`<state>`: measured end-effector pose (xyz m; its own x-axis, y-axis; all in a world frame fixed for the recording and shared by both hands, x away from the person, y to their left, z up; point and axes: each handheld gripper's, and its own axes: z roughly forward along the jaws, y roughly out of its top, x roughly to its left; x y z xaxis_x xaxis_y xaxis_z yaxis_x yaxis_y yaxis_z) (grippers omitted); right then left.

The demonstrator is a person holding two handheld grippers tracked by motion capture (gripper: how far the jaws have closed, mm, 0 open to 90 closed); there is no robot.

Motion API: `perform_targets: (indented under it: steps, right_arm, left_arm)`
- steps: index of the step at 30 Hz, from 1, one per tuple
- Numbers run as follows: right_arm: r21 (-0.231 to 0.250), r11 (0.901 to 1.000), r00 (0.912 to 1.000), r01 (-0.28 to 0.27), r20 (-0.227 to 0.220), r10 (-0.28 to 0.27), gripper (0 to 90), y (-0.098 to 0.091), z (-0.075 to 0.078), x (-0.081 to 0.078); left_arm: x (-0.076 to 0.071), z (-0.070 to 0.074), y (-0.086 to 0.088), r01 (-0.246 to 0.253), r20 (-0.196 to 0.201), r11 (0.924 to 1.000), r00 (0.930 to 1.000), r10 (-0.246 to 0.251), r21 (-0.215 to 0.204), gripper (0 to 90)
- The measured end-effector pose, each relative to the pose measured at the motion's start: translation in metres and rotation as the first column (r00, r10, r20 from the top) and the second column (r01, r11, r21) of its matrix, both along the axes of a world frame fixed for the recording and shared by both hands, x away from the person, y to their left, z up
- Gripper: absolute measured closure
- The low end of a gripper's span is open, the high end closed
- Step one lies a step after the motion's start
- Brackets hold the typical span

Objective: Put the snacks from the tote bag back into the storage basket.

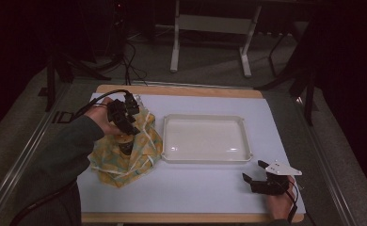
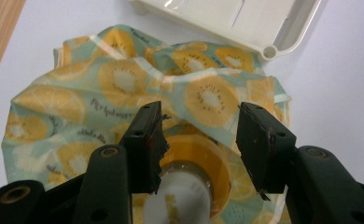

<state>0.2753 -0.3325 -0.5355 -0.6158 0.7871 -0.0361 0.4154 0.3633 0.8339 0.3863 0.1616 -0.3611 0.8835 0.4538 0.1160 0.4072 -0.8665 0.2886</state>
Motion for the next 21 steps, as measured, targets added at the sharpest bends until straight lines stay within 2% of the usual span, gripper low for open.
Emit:
perform_targets:
  steps: [5, 11, 16, 21]
  right_arm:
    - [0.001, 1.0000, 1.0000, 0.001, 0.002, -0.001, 14.9, 0.000, 0.000, 0.000]
    - [-0.001, 1.0000, 1.0000, 0.002, 0.003, -0.002, 14.9, 0.000, 0.000, 0.000]
    - [0.000, 1.0000, 1.0000, 0.003, 0.005, -0.003, 14.9, 0.000, 0.000, 0.000]
    - [0.000, 1.0000, 1.0000, 0.003, 0.005, -0.003, 14.9, 0.000, 0.000, 0.000]
  left_arm:
    - [0.001, 0.002, 0.006, -0.026, -0.028, 0.9996, 0.9993, 0.026, 0.010, 50.9]
    - [0.003, 0.002, 0.013, -0.086, -0.080, 0.9958, 0.9929, 0.088, 0.031, 51.6]
    - [0.004, 0.001, 0.014, -0.102, -0.092, 0.9936, 0.9901, 0.106, 0.049, 51.7]
    - [0.006, -0.001, 0.018, -0.129, -0.108, 0.9883, 0.9847, 0.137, 0.082, 52.1]
